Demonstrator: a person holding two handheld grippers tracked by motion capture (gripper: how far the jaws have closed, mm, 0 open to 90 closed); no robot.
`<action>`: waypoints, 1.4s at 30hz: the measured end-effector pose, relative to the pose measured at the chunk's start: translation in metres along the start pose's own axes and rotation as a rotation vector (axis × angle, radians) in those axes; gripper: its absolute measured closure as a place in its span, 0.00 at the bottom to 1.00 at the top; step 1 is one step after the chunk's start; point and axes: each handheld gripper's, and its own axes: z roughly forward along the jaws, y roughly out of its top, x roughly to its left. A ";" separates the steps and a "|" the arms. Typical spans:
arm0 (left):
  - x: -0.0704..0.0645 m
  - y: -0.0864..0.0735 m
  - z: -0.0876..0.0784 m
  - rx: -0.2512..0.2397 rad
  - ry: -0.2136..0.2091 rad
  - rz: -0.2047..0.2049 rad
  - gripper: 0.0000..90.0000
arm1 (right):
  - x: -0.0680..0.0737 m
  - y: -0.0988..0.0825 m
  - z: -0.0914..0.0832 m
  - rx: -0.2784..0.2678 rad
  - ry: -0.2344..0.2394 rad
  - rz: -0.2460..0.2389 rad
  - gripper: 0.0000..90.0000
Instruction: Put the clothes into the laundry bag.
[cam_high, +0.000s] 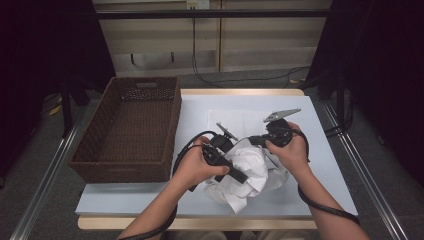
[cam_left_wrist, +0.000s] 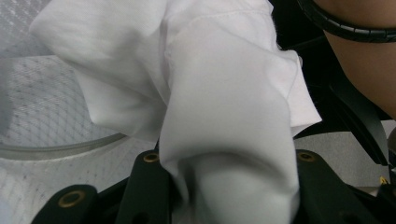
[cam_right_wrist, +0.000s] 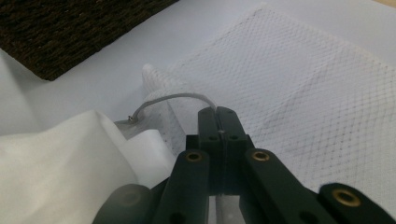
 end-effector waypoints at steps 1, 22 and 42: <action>0.000 0.000 0.001 -0.002 0.000 0.004 0.72 | 0.000 0.000 0.000 0.001 -0.001 -0.005 1.00; 0.013 -0.001 0.012 0.029 0.016 -0.018 0.71 | 0.006 0.003 -0.003 0.001 0.015 -0.014 1.00; 0.023 0.002 0.014 0.016 0.055 -0.051 0.71 | 0.012 0.007 -0.008 -0.003 0.020 -0.039 1.00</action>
